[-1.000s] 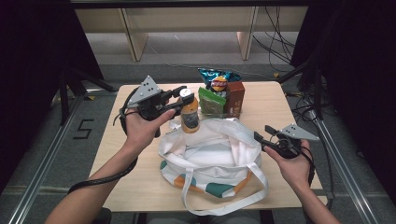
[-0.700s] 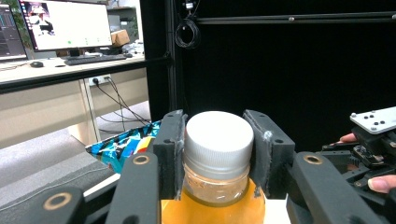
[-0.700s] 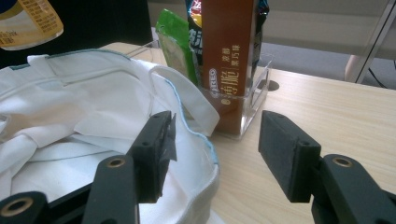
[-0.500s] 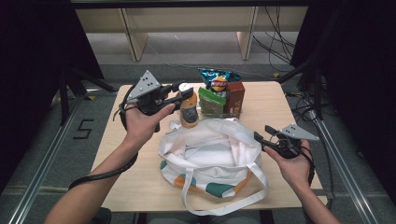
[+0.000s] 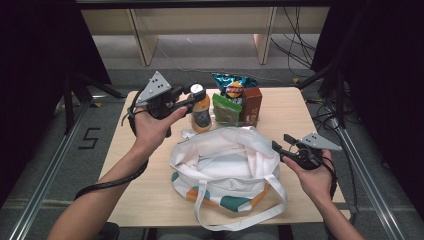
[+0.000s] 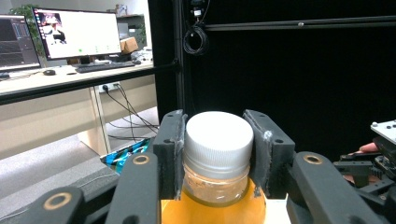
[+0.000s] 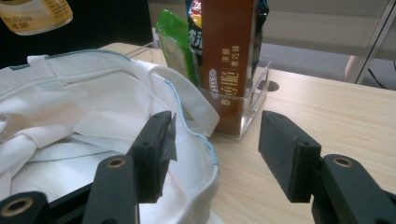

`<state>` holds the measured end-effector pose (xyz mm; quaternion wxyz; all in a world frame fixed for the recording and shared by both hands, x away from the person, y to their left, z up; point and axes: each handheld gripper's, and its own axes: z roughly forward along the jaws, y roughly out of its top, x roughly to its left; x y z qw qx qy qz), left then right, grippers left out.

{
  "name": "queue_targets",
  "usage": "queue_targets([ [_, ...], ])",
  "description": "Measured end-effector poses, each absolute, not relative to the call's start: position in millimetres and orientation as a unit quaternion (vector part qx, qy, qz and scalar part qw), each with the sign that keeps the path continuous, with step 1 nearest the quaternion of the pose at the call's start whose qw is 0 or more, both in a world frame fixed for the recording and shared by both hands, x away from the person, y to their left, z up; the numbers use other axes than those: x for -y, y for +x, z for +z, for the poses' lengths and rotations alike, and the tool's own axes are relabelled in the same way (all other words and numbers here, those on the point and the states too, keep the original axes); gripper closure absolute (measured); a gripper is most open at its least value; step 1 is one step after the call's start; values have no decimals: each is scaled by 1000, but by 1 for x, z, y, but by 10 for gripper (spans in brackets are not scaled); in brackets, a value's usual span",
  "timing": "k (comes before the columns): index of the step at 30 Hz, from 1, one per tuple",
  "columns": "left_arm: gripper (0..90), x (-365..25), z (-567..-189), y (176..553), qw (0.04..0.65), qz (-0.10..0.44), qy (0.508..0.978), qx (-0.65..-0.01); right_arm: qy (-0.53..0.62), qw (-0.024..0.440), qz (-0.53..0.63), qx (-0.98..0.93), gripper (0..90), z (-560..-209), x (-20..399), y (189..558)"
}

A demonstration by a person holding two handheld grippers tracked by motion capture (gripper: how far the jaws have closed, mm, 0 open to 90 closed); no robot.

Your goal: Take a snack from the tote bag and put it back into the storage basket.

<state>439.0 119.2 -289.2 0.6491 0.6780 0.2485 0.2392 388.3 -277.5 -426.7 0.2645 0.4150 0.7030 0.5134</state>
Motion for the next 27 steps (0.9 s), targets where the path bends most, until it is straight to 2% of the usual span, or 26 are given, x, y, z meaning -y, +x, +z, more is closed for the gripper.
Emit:
queue_targets([
  [27,590,-124,-296,463,642,243,685,-246,415,262,514,-704,452,-427,278,389],
])
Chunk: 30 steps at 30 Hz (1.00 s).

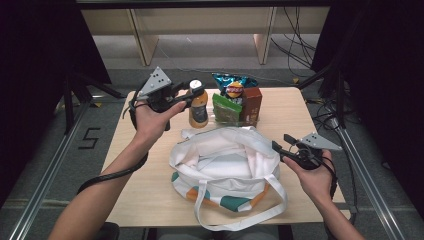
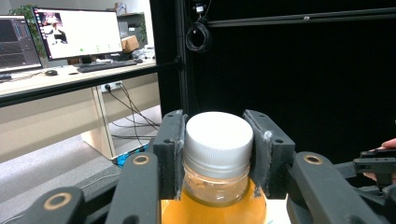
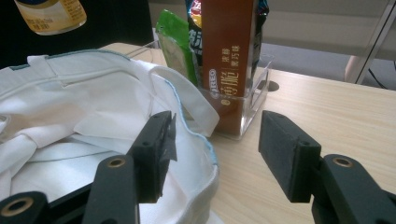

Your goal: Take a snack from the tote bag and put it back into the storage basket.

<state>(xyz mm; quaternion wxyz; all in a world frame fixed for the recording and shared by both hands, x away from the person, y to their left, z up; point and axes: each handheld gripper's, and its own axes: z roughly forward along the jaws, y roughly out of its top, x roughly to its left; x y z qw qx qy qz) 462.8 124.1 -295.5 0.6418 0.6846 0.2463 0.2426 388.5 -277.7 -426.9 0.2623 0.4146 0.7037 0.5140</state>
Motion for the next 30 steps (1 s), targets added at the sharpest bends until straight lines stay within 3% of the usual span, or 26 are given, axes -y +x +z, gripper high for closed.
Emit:
queue_targets([
  [30,590,-124,-304,487,637,246,686,-251,409,268,512,-706,449,-426,278,387],
])
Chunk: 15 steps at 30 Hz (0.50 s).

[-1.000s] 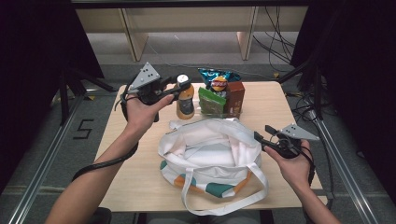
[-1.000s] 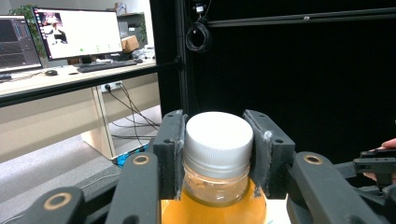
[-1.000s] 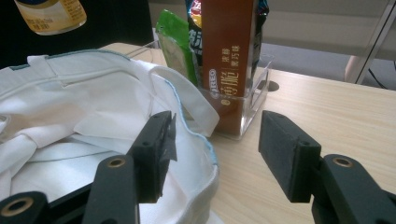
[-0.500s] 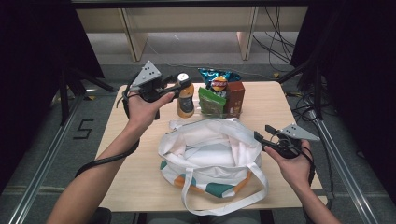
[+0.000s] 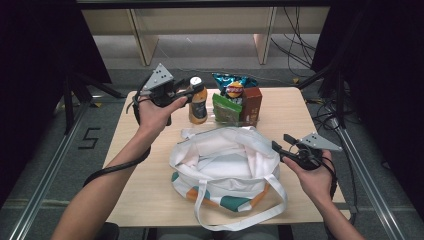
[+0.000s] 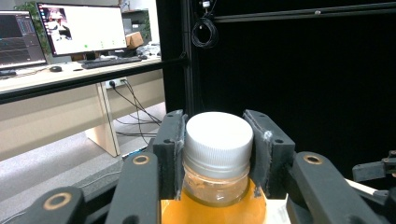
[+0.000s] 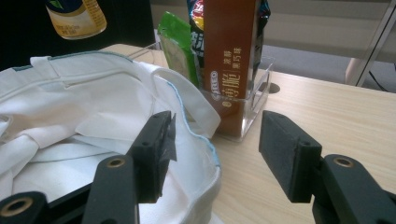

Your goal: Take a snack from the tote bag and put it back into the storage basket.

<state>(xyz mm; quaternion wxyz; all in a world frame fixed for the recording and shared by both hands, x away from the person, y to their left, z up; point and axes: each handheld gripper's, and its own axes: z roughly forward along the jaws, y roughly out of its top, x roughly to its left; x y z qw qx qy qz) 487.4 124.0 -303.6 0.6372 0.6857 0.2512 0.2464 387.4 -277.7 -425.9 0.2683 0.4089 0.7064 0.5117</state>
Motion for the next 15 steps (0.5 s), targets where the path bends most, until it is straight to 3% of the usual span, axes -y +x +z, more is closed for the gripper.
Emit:
queue_targets([
  [15,590,-124,-307,501,632,248,687,-259,407,268,516,-704,449,-427,278,388],
])
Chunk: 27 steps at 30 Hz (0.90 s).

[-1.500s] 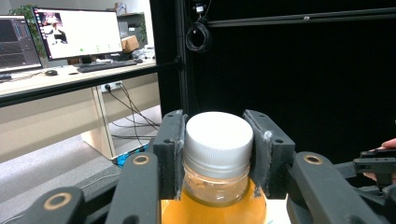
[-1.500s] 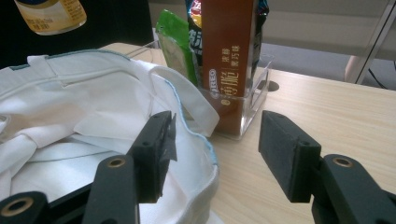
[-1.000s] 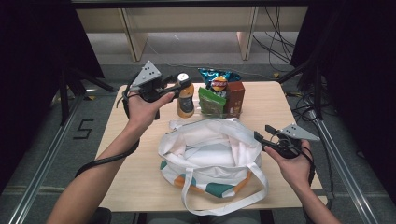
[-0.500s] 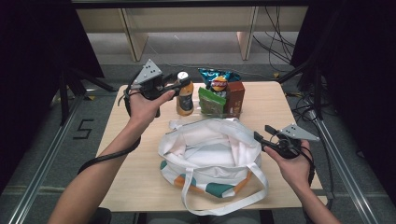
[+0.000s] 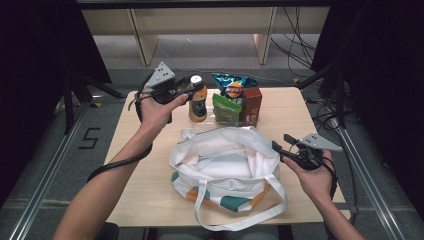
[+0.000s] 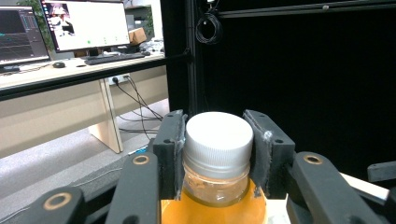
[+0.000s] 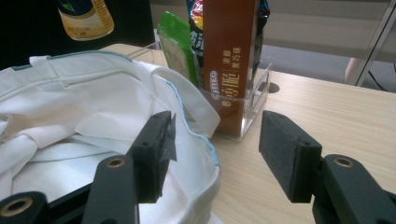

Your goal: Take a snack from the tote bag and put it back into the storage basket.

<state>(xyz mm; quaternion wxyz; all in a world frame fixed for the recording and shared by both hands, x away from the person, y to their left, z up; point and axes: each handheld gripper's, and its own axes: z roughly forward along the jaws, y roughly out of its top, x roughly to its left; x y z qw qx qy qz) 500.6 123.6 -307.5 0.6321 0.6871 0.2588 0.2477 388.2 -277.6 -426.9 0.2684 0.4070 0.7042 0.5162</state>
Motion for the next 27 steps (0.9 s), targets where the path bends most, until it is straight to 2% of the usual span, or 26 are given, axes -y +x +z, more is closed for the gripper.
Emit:
queue_targets([
  [27,590,-121,-317,519,627,249,690,-262,419,260,515,-702,448,-427,277,387],
])
